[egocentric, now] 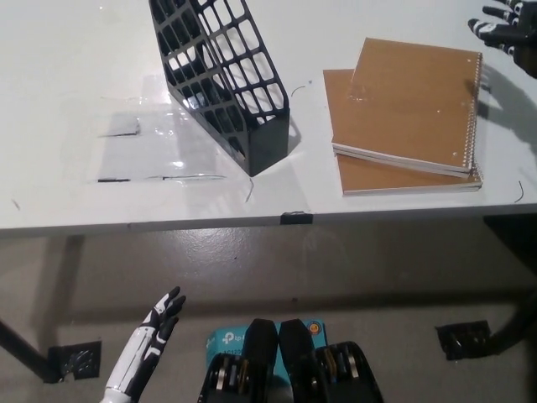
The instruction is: Use the right hand to pick up a book from the book holder on the left side and put it on another book on the right side
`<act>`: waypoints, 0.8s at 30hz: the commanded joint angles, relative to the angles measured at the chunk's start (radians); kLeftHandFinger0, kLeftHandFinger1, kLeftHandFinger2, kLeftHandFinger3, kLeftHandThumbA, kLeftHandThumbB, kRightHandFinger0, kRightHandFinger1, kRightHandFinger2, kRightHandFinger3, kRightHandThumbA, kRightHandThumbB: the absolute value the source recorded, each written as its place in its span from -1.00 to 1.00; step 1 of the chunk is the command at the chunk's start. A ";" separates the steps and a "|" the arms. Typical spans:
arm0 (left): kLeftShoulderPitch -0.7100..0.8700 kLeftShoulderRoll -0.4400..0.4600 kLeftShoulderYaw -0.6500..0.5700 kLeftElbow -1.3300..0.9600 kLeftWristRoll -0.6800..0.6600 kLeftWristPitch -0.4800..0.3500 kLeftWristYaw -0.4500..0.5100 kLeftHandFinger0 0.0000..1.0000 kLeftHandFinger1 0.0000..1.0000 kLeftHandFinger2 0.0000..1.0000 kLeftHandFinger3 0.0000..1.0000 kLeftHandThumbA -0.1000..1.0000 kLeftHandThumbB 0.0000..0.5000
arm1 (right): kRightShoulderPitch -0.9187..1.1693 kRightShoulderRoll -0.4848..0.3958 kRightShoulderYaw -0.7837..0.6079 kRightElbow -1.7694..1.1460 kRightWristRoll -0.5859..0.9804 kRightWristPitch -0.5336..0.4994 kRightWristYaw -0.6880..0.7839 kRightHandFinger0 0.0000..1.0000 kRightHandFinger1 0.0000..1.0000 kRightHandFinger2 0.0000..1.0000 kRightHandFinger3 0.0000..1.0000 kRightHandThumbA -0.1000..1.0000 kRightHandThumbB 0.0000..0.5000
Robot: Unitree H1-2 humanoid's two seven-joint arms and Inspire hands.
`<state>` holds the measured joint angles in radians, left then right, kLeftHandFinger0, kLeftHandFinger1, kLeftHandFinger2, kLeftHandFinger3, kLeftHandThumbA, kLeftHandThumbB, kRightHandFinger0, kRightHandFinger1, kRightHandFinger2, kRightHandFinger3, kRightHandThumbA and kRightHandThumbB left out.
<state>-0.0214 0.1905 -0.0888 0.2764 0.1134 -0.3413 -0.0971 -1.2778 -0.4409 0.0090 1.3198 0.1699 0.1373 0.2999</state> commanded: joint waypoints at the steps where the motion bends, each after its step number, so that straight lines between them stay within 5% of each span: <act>1: -0.026 0.009 0.013 -0.020 -0.004 -0.020 0.003 1.00 1.00 1.00 1.00 1.00 -0.33 | -0.076 -0.080 0.019 -0.110 -0.074 -0.171 -0.037 1.00 1.00 1.00 1.00 0.58 0.37; 5: -0.066 0.006 0.015 -0.008 -0.006 -0.017 0.004 1.00 1.00 1.00 1.00 1.00 -0.30 | -0.005 -0.107 -0.050 -0.495 -0.060 -0.176 -0.084 1.00 1.00 1.00 1.00 0.77 0.32; 7: -0.095 0.006 0.015 0.000 0.001 -0.010 0.007 1.00 1.00 1.00 1.00 1.00 -0.29 | 0.052 -0.110 -0.084 -0.774 -0.065 -0.143 -0.104 1.00 1.00 1.00 1.00 0.87 0.47; 10: -0.136 0.002 0.020 0.023 -0.016 -0.013 0.005 1.00 1.00 1.00 1.00 1.00 -0.22 | 0.143 -0.097 -0.121 -1.178 -0.048 -0.025 -0.105 1.00 1.00 1.00 1.00 0.88 0.53; 15: -0.164 0.009 0.024 0.018 -0.021 -0.004 0.001 1.00 1.00 1.00 1.00 1.00 -0.28 | 0.326 -0.089 -0.139 -1.658 -0.076 0.011 -0.097 1.00 1.00 1.00 1.00 0.91 0.42; 17: -0.183 0.015 0.023 0.026 -0.011 -0.009 0.004 1.00 1.00 1.00 1.00 1.00 -0.26 | 0.431 -0.055 -0.159 -1.835 -0.051 0.014 -0.115 1.00 1.00 1.00 1.00 0.87 0.17; 20: -0.221 0.020 0.022 0.036 -0.003 -0.001 0.004 1.00 1.00 1.00 1.00 1.00 -0.26 | 0.535 -0.001 -0.159 -1.982 -0.018 0.009 -0.138 1.00 1.00 1.00 1.00 0.80 0.11; 24: -0.264 0.027 0.025 0.044 -0.008 0.012 -0.003 1.00 1.00 1.00 1.00 1.00 -0.26 | 0.728 0.104 -0.097 -2.140 -0.029 -0.030 -0.152 1.00 1.00 1.00 1.00 0.78 0.36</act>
<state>-0.1130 0.1905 -0.0891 0.3208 0.1130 -0.3253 -0.0973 -0.8038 -0.4223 -0.0070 0.5221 0.1310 0.1126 0.2791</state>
